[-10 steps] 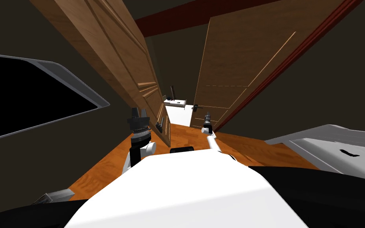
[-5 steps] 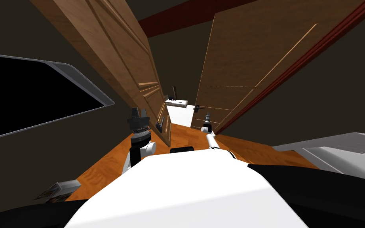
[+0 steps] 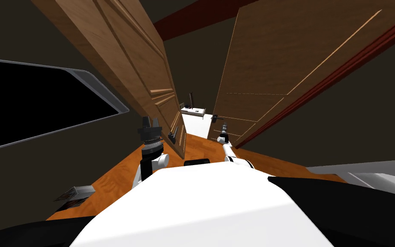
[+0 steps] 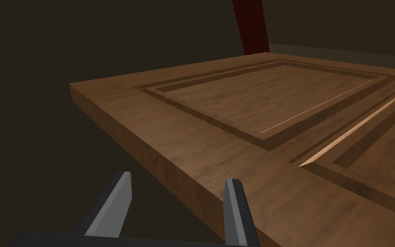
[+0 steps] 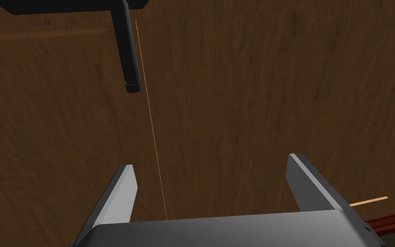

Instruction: Pull the door open

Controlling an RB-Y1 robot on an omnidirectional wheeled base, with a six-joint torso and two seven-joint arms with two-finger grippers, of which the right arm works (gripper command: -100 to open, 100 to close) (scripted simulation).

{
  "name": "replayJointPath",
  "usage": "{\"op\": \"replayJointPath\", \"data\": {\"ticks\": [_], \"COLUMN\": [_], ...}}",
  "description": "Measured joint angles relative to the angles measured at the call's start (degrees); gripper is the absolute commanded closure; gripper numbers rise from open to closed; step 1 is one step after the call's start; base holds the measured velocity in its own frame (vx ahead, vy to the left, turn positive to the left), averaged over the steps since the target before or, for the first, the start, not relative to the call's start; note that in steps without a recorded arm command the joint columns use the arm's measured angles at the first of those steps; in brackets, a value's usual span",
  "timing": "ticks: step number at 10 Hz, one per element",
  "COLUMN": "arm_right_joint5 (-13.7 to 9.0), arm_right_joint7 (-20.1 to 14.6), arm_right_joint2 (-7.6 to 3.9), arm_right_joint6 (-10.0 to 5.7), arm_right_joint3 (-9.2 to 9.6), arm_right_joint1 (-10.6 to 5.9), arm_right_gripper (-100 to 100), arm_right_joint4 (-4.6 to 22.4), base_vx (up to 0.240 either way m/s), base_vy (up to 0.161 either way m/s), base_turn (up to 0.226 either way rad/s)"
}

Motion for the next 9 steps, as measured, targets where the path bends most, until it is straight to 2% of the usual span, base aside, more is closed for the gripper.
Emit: {"op": "replayJointPath", "data": {"ticks": [3,5,6,9], "arm_right_joint5": [-0.8,-1.7,-2.2,-3.2], "arm_right_joint7": [1.0,1.8,2.3,3.3], "arm_right_joint2": [-0.23,-0.57,-0.84,-1.08], "arm_right_joint6": [-0.11,-0.42,-0.53,-0.56], "arm_right_joint3": [-0.93,-1.83,-2.37,-3.41], "arm_right_joint1": [-2.01,-4.06,-5.39,-7.32], "arm_right_gripper": [-100,-100,-100,-100], "arm_right_joint4": [3.5,7.0,9.0,13.0], "base_vx": [0.028,0.047,0.028,0.027], "base_vy": [-0.042,-0.079,-0.061,-0.053], "base_turn": [0.097,0.183,0.038,0.110]}}
